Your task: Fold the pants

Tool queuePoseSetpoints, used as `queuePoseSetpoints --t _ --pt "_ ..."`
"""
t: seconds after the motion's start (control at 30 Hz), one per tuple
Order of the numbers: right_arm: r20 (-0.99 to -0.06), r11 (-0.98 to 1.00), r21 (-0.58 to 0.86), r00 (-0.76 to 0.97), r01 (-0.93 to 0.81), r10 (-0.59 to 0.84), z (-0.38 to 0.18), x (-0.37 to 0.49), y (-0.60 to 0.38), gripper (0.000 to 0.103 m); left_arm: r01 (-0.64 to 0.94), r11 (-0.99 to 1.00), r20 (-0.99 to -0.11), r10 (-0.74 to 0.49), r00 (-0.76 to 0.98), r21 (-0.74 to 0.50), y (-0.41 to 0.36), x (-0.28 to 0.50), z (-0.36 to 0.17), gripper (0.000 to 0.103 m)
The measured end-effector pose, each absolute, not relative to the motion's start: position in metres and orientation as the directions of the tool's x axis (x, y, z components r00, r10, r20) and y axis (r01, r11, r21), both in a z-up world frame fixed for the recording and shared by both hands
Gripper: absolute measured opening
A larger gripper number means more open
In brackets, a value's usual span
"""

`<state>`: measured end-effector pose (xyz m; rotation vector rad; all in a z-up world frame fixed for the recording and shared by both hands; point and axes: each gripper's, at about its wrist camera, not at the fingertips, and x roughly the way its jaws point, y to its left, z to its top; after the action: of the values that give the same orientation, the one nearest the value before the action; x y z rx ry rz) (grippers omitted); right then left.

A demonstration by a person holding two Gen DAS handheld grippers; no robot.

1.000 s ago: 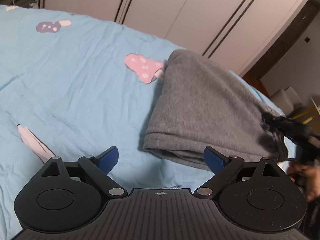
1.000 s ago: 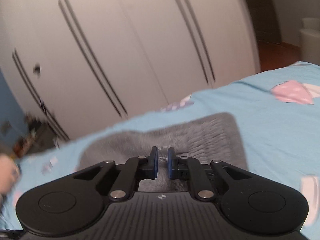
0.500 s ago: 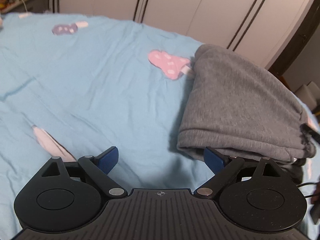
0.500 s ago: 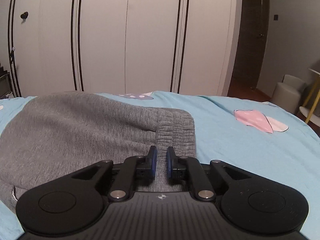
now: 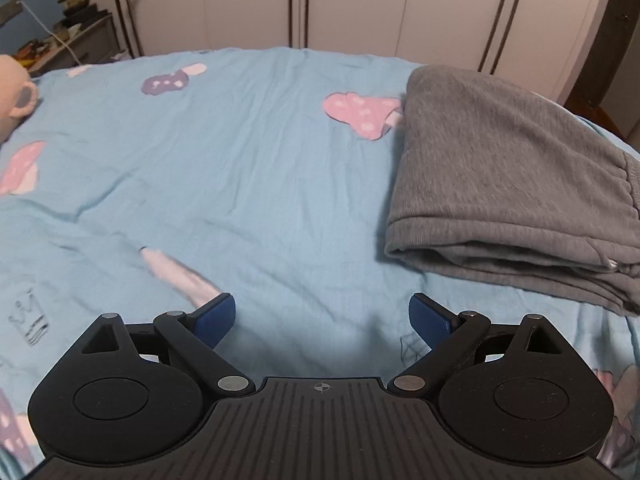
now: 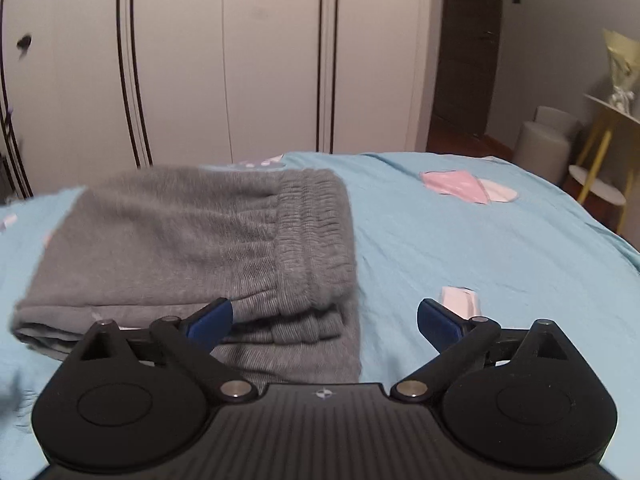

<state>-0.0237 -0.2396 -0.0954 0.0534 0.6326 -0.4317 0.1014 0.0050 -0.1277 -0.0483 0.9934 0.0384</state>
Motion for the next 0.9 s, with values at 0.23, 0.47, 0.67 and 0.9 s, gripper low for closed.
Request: queuePoseSetpoints --t 0.23,0.47,0.67,0.9 --pt "-0.68 0.824 -0.344 0.486 0.45 -0.55 -0.096 -0.066 -0.205 0.099 -0.102 0.99 -0.817 0.135 0.56 0.094 0.002 0.068 -0.094 0.1" --pt "-0.745 0.877 -0.368 0.467 0.308 -0.476 -0.087 -0.088 -0.167 0.099 0.021 0.956 -0.797 0.232 0.557 0.294 -0.002 0.031 -0.066 0.101" --pt "-0.791 0.933 -0.154 0.525 0.324 -0.313 -0.047 -0.09 -0.166 0.099 0.188 0.98 -0.872 -0.041 0.487 0.059 -0.009 0.007 -0.042 0.101" --pt "-0.857 0.933 -0.062 0.46 0.355 -0.233 -0.031 -0.073 -0.171 0.099 0.175 0.984 -0.891 -0.067 0.45 0.014 -0.036 0.018 -0.034 0.101"
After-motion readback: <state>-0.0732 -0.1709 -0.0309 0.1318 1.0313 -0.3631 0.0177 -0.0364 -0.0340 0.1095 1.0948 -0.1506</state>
